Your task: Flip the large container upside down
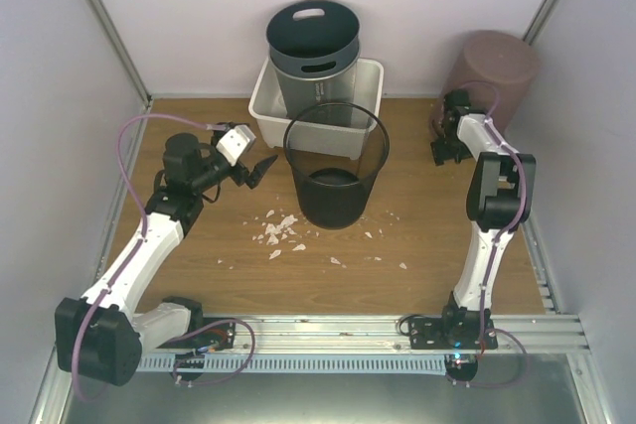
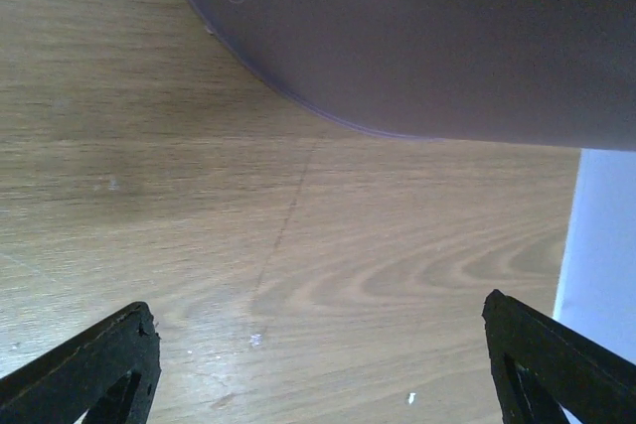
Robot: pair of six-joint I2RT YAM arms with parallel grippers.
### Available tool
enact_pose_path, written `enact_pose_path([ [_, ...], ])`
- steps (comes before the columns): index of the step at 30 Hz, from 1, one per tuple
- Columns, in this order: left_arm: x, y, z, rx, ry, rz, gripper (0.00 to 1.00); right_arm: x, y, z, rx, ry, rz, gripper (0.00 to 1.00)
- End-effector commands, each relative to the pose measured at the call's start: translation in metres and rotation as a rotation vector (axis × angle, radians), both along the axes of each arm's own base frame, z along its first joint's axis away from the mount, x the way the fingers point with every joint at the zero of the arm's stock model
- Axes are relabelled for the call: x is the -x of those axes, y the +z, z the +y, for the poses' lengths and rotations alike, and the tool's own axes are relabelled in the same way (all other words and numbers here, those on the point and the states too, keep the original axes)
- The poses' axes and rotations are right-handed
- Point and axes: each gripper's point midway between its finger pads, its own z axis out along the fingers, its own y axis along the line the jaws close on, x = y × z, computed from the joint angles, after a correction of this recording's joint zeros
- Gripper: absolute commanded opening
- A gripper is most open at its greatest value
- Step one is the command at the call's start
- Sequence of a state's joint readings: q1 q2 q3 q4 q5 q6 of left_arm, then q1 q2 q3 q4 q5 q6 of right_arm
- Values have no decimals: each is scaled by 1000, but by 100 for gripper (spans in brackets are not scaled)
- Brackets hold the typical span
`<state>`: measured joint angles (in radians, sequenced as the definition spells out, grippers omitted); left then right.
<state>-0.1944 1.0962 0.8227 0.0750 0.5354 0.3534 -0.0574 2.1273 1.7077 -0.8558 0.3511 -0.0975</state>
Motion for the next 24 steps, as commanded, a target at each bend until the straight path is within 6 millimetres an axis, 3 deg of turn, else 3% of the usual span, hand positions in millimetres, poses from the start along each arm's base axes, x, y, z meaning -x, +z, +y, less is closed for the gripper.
enact_pose_path([
  [1,-4,20,0,-1,-6,-61,99,-11,1,11,-43,44,-23,89],
  [5,0,29,1,-33,-12,-78,99,-8,23,30,-102,74,-47,88],
  [10,33,57,-7,-152,-140,-158,99,0,81,53,-146,109,-169,89],
  [13,52,76,-11,-210,-217,-189,99,9,106,53,-143,102,-223,89],
  [15,62,88,-12,-243,-243,-223,99,16,121,68,-155,126,-256,89],
  [21,68,111,-1,-263,-168,-258,99,42,187,83,-257,123,-419,90],
  [24,72,118,-6,-264,-206,-254,99,55,221,96,-335,138,-499,93],
])
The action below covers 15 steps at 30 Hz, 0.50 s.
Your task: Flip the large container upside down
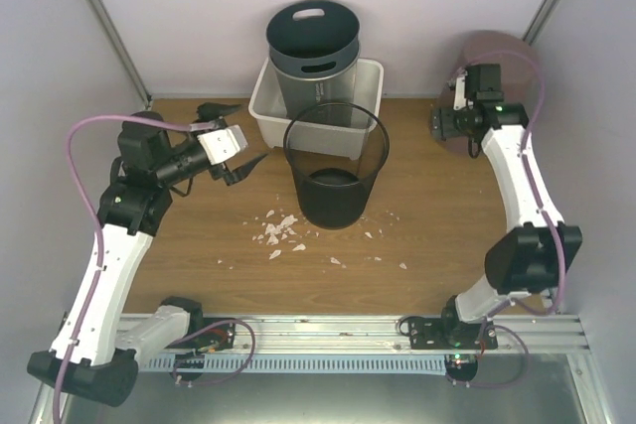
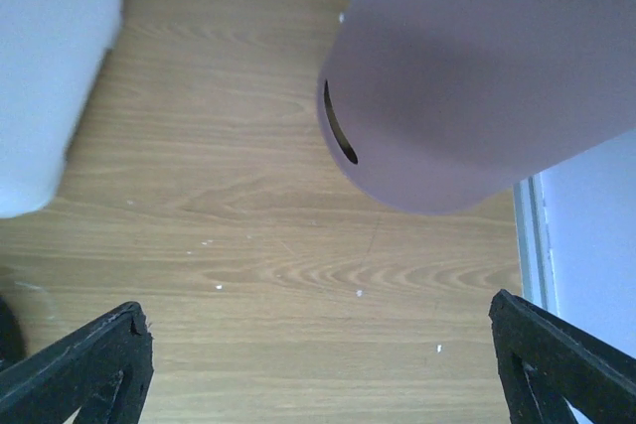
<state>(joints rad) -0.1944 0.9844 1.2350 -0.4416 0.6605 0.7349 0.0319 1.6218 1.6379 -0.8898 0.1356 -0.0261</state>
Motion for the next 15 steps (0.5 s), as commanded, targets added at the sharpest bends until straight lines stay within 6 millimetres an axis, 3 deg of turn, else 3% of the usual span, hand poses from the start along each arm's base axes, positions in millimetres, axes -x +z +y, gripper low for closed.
enact_pose_path([
  [1,6,2,-6,-44,-42,26,99,22,43,24,-134,43,-92,93],
  [4,15,18,-23,-96,-121,5,99,34,56,36,-173,86,-124,94],
  [8,30,31,-59,-197,-232,-2,99,45,53,36,-165,89,-120,95],
  [10,40,18,-92,-289,-292,19,99,49,46,35,-159,90,-104,95],
  [12,49,-8,-121,-425,-307,27,99,53,41,34,-156,87,-100,95],
  [15,51,-56,-145,-630,-260,48,96,60,40,32,-151,76,-109,95],
])
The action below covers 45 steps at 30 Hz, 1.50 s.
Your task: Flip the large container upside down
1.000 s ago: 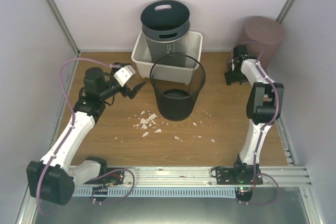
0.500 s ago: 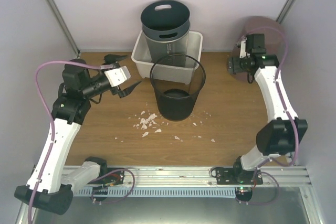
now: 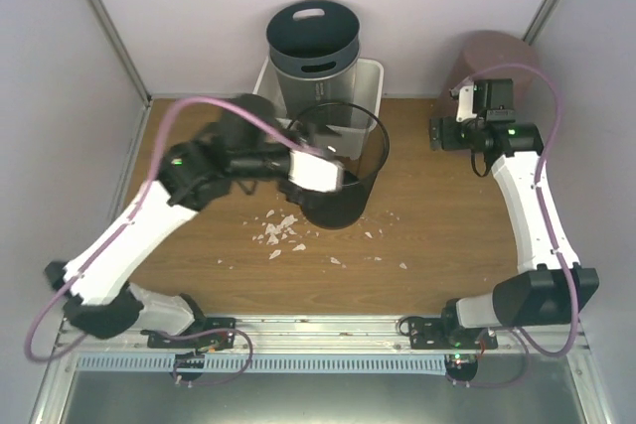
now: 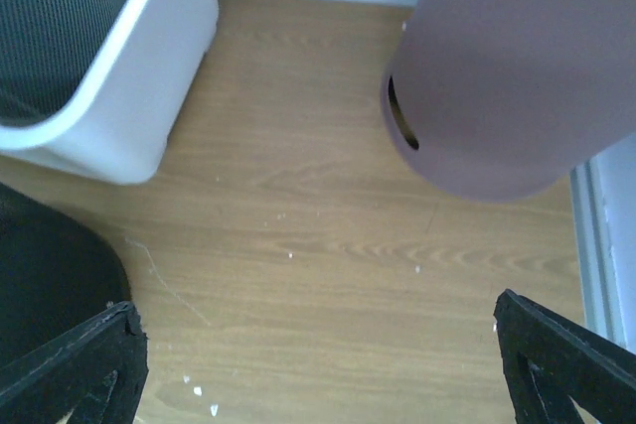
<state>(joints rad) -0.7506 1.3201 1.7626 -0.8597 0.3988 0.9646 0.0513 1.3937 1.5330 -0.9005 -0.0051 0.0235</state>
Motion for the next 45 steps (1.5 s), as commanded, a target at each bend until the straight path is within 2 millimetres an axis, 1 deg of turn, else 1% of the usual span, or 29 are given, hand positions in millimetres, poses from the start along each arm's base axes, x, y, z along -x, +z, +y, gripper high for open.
enact_pose_path([
  [1,-2,-91,-17,-392,95,-1,94,13,-1,0,-9,-8,-6,95],
  [3,0,-110,-24,-468,96,-5,94,16,3,0,-10,-8,-14,96],
  [4,1,-117,-28,-494,94,-12,94,18,5,0,-11,-9,-21,96],
  [7,-1,-126,-37,-536,90,-44,95,23,10,0,-16,-14,-32,96],
  [10,-13,-141,-38,-615,110,-83,95,25,10,0,-17,-15,-32,96],
  [14,-32,-164,-35,-720,149,-107,94,27,6,0,-18,-13,-29,97],
  [18,-44,-175,-36,-758,166,-74,91,29,-1,1,-20,-8,-24,97],
  [21,-55,-186,-31,-804,192,-36,87,30,-6,2,-26,-2,-20,97],
  [23,-60,-187,-31,-811,199,-13,84,30,-7,3,-26,2,-19,97],
  [26,-64,-178,-32,-792,207,-15,76,29,-6,3,-25,4,-22,97],
  [32,-65,-183,-21,-841,203,-11,59,29,-6,3,-24,5,-19,97],
  [36,-61,-188,-16,-865,200,9,54,30,-8,2,-21,3,-15,97],
  [40,-56,-194,-9,-902,199,39,46,31,-9,2,-20,1,-15,97],
  [45,-52,-197,-1,-935,206,60,41,31,-8,2,-19,3,-18,98],
])
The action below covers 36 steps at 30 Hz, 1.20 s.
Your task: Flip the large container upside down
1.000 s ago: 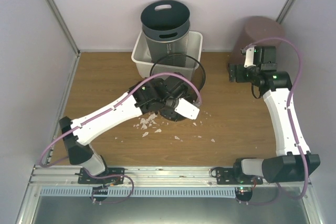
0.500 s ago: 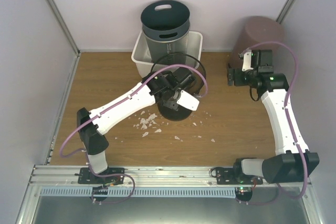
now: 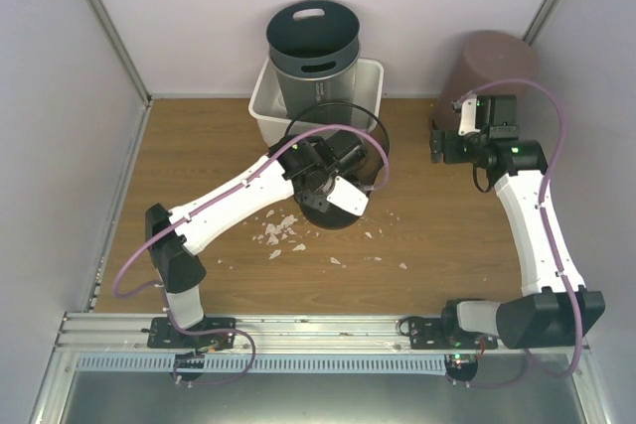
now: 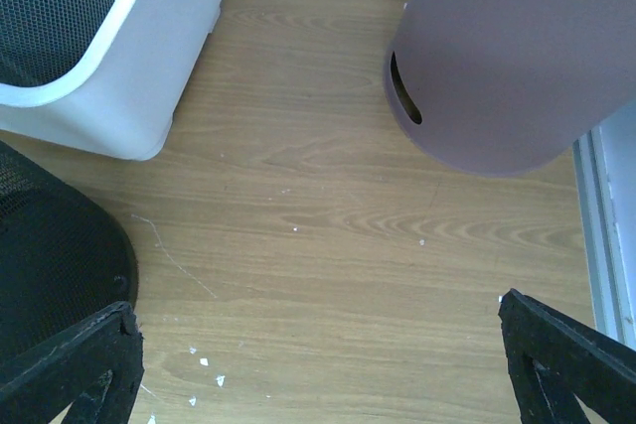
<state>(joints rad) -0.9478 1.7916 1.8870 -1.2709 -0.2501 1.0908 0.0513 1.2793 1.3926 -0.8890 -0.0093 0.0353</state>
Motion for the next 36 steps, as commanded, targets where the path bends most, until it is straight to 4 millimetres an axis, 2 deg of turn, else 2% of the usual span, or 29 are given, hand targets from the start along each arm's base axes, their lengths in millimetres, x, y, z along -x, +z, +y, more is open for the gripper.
enact_pose_path([
  [1,2,5,11,-29,23,4,39,2,8,2,-8,6,-34,98],
  [10,1,3,13,-47,33,-2,34,2,3,3,-8,8,-27,98],
  [24,-4,16,8,-38,17,-57,33,1,0,4,-11,14,-19,99],
  [33,5,4,4,-33,25,5,25,3,3,4,-11,16,-28,99],
  [36,4,5,1,-22,20,6,19,4,3,4,-11,15,-26,100],
])
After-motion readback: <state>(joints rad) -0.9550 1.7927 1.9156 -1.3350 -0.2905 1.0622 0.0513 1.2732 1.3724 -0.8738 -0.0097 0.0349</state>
